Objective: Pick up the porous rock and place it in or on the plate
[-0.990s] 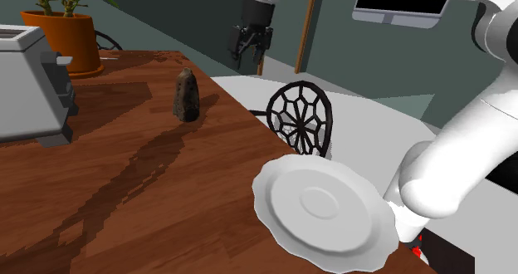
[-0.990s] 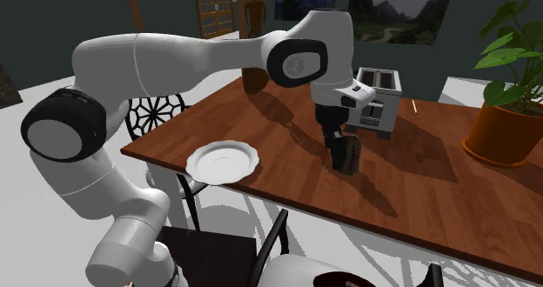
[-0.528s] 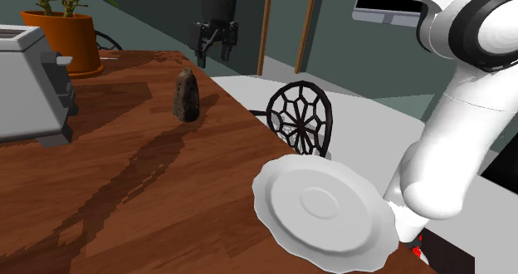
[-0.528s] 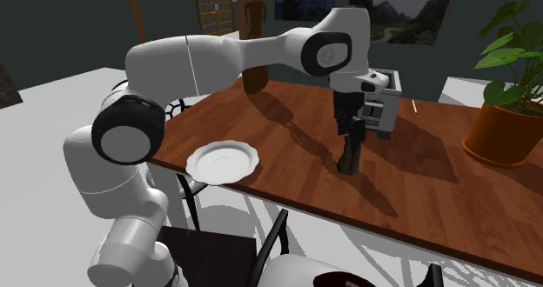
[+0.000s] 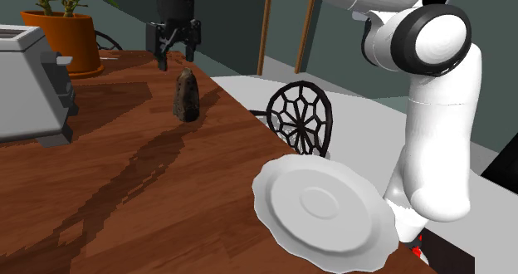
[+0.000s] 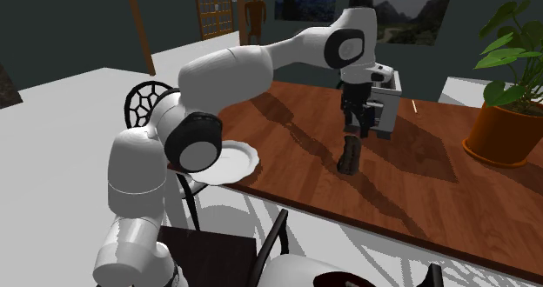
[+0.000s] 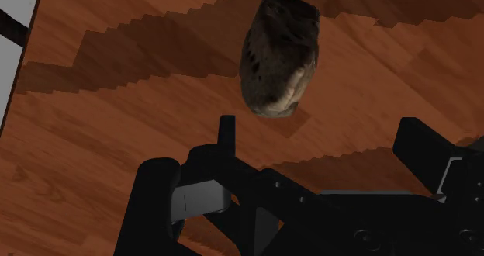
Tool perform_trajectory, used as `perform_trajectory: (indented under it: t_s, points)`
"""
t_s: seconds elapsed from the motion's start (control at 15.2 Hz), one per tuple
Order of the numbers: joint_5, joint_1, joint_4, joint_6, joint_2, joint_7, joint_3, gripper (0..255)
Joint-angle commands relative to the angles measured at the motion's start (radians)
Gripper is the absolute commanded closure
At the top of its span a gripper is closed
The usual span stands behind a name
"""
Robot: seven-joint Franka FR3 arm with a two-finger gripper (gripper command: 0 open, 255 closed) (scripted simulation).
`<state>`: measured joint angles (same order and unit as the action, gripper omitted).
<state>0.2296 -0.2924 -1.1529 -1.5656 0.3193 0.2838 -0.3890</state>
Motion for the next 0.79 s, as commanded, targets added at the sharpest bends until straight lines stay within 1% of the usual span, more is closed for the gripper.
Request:
perform_trajectory:
  t_s: [0.0,0.33,0.73]
  points:
    - [0.002,-0.001,-0.020,-0.020,0.001,0.002,-0.001,0]
    - [-0.007,0.017,-0.123,-0.106,-0.017,0.004,0.002,0]
    - [-0.007,0.017,-0.123,-0.106,-0.017,0.004,0.002,0]
